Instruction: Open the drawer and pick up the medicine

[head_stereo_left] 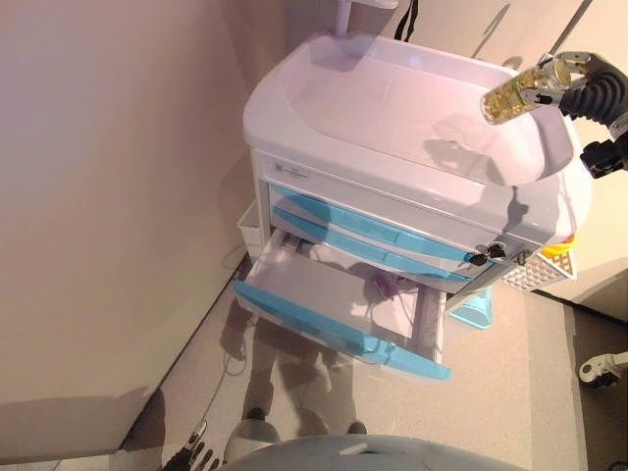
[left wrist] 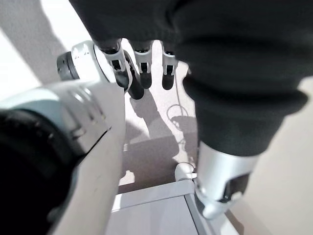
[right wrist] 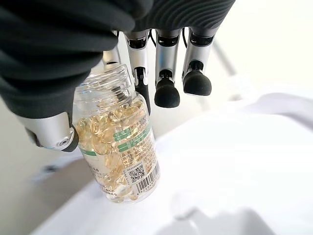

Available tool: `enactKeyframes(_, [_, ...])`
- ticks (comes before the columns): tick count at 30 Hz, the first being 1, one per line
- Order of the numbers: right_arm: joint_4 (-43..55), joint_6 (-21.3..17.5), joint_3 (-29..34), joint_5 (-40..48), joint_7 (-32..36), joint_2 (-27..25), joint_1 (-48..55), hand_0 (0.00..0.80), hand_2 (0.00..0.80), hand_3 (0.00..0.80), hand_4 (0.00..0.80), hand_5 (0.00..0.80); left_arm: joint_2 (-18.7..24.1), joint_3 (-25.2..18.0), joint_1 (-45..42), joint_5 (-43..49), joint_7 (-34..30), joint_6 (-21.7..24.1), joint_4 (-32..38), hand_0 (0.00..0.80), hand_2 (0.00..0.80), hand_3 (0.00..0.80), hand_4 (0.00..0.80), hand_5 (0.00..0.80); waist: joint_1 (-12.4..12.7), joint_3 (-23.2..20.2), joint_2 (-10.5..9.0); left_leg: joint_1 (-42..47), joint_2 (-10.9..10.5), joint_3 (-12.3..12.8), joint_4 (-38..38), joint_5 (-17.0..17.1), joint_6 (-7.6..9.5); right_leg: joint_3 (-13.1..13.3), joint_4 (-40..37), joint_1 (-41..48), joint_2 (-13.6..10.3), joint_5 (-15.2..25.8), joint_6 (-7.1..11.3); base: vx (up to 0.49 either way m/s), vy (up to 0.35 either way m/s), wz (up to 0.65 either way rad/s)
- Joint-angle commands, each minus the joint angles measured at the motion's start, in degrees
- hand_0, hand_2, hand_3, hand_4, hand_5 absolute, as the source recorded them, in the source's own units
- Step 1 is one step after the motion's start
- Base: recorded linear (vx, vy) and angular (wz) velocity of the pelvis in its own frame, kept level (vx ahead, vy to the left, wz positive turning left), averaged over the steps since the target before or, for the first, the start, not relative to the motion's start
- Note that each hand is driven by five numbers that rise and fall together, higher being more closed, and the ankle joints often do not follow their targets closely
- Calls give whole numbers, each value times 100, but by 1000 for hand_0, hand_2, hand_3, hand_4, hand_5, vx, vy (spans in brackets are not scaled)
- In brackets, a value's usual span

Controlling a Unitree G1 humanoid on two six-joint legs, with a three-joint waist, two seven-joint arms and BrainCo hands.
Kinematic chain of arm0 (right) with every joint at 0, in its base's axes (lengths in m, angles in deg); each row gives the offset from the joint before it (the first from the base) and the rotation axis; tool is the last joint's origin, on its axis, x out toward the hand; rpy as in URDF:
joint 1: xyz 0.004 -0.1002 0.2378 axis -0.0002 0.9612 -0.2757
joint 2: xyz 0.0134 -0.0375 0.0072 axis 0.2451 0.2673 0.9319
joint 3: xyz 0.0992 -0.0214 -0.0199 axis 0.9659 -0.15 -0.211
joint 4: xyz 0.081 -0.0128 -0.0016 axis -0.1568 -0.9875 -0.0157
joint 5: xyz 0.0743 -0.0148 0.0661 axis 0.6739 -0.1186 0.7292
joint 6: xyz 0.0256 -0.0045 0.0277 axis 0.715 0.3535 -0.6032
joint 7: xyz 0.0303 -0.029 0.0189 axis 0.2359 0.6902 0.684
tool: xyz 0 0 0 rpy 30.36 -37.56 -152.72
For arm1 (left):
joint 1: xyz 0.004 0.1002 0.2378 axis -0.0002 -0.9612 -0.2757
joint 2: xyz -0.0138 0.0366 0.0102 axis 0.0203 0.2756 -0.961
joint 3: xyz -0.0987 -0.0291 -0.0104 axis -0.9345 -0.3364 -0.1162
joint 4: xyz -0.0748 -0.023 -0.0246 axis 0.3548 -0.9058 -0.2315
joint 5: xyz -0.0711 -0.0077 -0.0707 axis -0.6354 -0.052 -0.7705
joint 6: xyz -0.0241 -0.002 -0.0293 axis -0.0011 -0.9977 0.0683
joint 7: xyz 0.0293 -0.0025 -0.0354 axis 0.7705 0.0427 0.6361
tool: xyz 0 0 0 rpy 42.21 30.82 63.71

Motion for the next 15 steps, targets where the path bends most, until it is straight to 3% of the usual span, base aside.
enactKeyframes(1, [-185, -158, -568, -317, 293, -408, -797, 800, 800, 800, 800, 800, 374, 44, 26, 166, 24, -133, -132, 0, 0, 0, 0, 0, 258, -163, -218, -257, -103, -207, 106, -138, 86, -402, 468, 142, -148, -309, 284, 28, -10, 5])
enactKeyframes(7, [-738, -170, -1299, -784, 995, -305, -1035, 800, 800, 800, 800, 800, 472, 45, 40, 260, 58, -250, -52, 0, 0, 0, 0, 0, 388, -107, -230, -257, -116, -305, 92, -126, 97, -472, 477, 183, -144, -334, 258, 19, -12, 6])
enactKeyframes(15, [-1062, -466, -1429, -1363, 1447, -120, -675, 800, 800, 800, 800, 800, 544, -12, -12, 420, 58, -355, 32, 0, 0, 0, 0, 0, 523, -37, -247, -271, -125, -452, 81, -116, 93, -535, 500, 220, -108, -380, 238, 12, -14, 3])
